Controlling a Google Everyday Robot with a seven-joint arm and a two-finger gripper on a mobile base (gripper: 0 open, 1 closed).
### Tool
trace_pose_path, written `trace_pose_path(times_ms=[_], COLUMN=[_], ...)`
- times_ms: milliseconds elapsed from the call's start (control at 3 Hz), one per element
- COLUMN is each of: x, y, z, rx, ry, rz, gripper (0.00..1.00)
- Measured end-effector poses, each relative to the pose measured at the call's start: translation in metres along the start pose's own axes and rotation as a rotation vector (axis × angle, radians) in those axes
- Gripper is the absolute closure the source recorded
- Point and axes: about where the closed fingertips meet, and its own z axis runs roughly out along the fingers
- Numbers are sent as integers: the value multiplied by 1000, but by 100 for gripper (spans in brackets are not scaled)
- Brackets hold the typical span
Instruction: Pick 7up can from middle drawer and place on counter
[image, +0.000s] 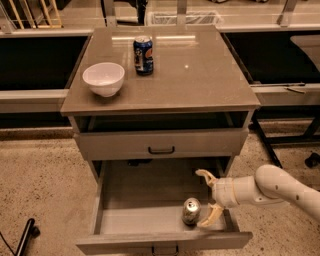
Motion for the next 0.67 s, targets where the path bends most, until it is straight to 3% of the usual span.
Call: trace_pose_path(times_ms=[333,667], x=[25,49], y=[7,11], z=[19,36], rx=[-52,-71], ry=[-6,-6], rz=[6,27], gripper=[0,12])
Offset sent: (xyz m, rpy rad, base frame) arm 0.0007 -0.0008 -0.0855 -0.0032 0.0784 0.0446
